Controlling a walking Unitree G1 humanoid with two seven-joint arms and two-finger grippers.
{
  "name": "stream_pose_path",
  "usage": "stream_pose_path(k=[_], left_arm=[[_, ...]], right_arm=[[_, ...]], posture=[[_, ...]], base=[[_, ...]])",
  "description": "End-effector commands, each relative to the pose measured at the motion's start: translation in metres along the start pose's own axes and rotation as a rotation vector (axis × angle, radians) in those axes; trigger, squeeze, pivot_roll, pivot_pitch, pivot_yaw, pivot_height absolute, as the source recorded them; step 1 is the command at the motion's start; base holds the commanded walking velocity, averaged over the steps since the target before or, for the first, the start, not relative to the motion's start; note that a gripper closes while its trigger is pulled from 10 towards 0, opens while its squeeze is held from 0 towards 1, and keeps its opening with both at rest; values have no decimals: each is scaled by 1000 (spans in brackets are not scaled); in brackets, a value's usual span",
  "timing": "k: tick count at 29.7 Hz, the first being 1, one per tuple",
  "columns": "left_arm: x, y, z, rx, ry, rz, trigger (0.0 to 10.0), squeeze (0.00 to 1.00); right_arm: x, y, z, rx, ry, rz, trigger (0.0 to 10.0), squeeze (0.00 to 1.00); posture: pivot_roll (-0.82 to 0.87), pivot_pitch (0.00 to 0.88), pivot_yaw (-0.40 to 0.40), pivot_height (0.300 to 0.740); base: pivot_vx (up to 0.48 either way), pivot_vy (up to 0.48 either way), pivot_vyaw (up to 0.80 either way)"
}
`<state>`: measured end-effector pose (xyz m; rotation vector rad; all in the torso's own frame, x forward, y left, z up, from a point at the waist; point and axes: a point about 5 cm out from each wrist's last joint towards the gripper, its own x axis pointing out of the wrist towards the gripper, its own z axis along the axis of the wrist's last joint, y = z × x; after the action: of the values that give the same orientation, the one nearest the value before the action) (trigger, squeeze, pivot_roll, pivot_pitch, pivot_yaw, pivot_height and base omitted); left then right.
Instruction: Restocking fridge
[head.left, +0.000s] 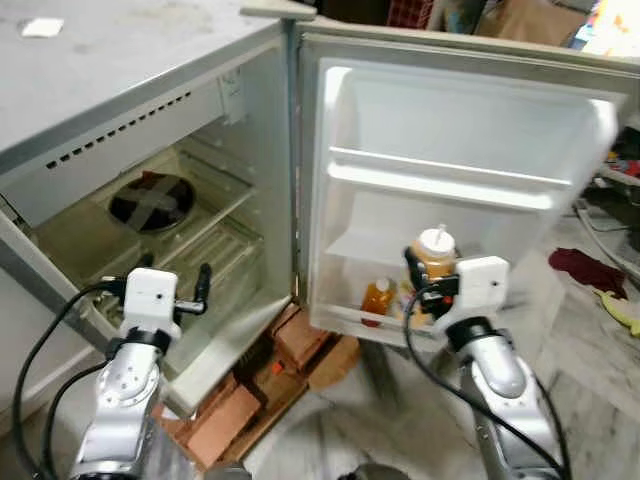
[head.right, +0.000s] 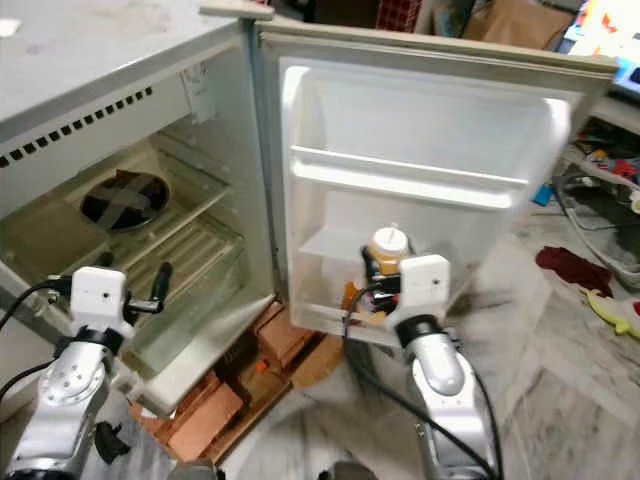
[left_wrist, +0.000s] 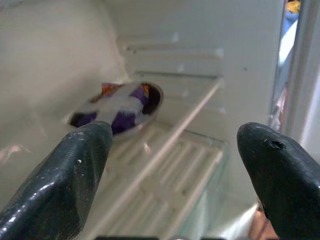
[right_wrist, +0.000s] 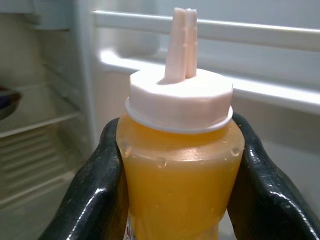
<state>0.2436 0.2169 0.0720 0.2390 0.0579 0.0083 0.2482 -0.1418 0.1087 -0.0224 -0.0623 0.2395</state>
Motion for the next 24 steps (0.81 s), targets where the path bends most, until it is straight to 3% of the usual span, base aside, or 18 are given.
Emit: stream_pose_path(k=[1,8,16,21,24], left_arm=[[2,-8,3,-11,-12,-27,10000,0],[3,-8,4,-10,-15,-26,10000,0],[-1,-3,0,-6,10,28,10000,0],[-14,2,-4,-1,23,52,10000,0],[-26,4,-9,4,46,51,10000,0]], right_arm=[[-4,-12,0,-20,3,-34,10000,0],[-4,-11,0,-14,2,-32,10000,0],[-6,-10,-2,-8,7,-28,10000,0],[-14,-10,-6,12,26,-44,10000,0],[-28,-14,-10,14,46,-81,10000,0]], posture=[[-30,36,-44,740],[-29,37,-43,740],[-29,41,-41,740],[-23,54,-39,740],[-20,59,-37,740]], base=[[296,0,0],[267,0,0],[0,0,0],[0,0,0],[0,0,0]])
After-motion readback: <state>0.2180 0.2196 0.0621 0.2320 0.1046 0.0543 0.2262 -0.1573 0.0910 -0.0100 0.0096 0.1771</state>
